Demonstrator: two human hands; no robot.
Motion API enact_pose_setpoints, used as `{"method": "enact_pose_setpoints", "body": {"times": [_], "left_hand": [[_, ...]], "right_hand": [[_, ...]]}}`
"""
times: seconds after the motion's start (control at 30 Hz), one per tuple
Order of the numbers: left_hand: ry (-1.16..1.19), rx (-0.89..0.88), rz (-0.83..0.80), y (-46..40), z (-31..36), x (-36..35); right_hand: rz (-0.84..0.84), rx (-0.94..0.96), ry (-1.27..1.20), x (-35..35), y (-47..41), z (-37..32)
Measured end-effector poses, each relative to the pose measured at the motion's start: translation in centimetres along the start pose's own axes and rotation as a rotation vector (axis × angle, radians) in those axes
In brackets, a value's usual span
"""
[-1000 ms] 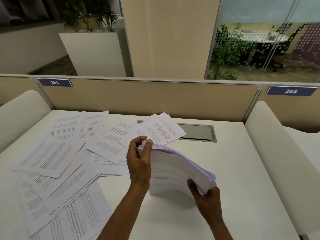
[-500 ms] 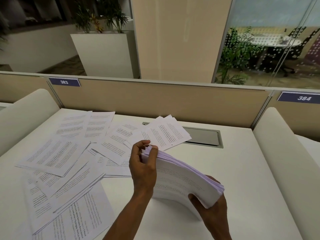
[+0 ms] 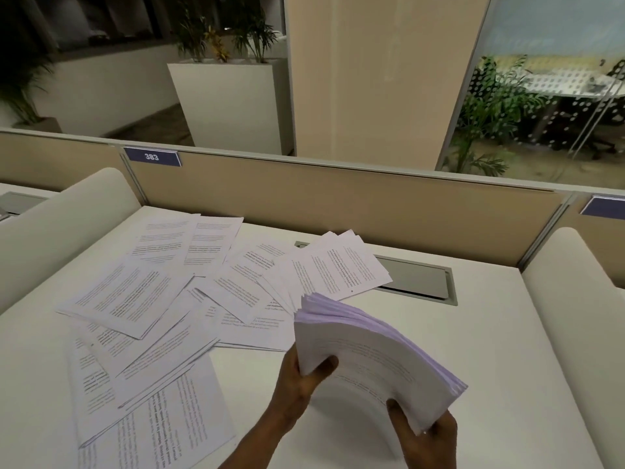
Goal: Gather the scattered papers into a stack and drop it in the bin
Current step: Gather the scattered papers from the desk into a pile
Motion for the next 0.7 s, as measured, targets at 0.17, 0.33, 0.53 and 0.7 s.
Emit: {"method": "enact_pose_setpoints", "body": {"times": [0.17, 0.33, 0.53, 0.7], "left_hand": [[-0.08, 0.034, 0.048, -0.6, -1.8, -0.7], [-0.15, 0.062, 0.1, -1.3, -2.3, -2.7], [-0.054, 0.264, 0.248, -4.9, -3.4, -4.4], [0.433, 0.566, 0.502, -8.6, -5.1, -5.5]], "right_hand": [[0.21, -0.169, -0.06, -0.9, -0.4, -0.5], [0.165, -0.226, -0.056, -1.4, -3.3, -2.1], [-0.077, 0.029, 0.276, -2.4, -10.7, -9.6], [-0.403, 0.301, 1.057, -10.4, -21.9, -19.8]]}}
Point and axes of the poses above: each hand's wrist, its own y-axis away from the middle knuckle, its own x-axis out of the back of the hand, z = x × y, the point moved 4 cm from there along -y, towards the middle knuckle, and after that the axes turned 15 degrees about -x, right-handed, at the moved point
